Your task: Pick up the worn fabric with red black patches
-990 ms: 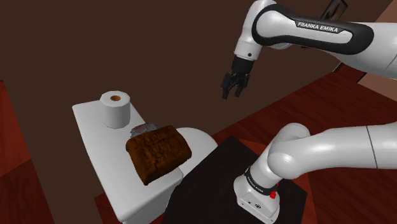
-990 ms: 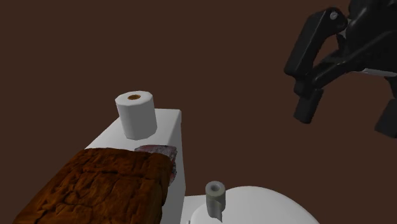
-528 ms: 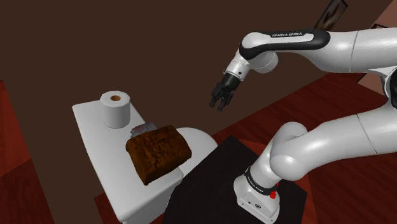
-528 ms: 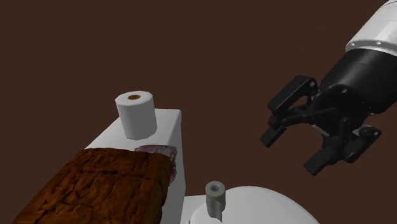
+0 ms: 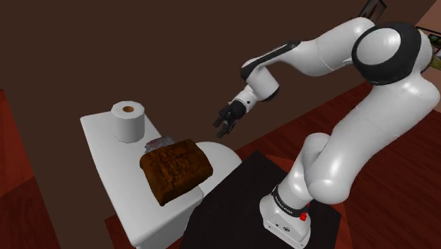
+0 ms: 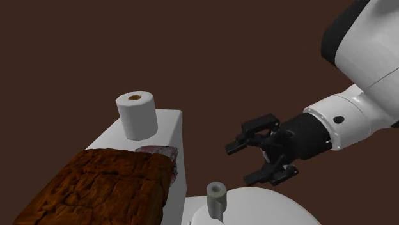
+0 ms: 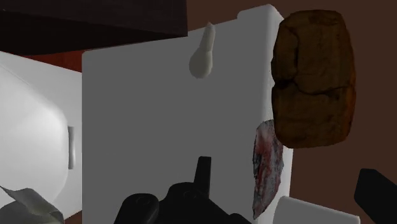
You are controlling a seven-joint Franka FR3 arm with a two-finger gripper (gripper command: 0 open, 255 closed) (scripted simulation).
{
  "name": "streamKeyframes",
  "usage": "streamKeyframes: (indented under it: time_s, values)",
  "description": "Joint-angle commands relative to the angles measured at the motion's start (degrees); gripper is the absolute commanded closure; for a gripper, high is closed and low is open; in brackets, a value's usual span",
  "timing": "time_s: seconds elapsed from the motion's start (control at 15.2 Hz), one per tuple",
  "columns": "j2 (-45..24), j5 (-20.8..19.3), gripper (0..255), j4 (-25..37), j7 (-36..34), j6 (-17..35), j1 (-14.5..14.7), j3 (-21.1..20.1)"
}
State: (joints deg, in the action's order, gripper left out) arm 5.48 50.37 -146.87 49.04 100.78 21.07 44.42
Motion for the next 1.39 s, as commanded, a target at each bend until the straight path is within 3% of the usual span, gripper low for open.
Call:
streamKeyframes:
  time_s: [0.0,0.26,0.59,1.19,1.25,1.32]
  values:
    - [-10.2,10.4,0,2.9,9.3,-7.8,1.9,1.3]
    - [-27.2,24.9,0,9.0,20.4,-24.1,-1.7,-5.1]
    - [-41.0,37.2,0,17.2,26.4,-38.7,-6.9,-16.2]
    - [-47.5,37.9,0,20.5,29.8,-39.4,-8.2,-18.0]
    - [-47.5,38.0,255,20.5,29.7,-39.3,-8.1,-18.0]
    - [-47.5,38.0,255,20.6,29.7,-39.3,-8.1,-18.0]
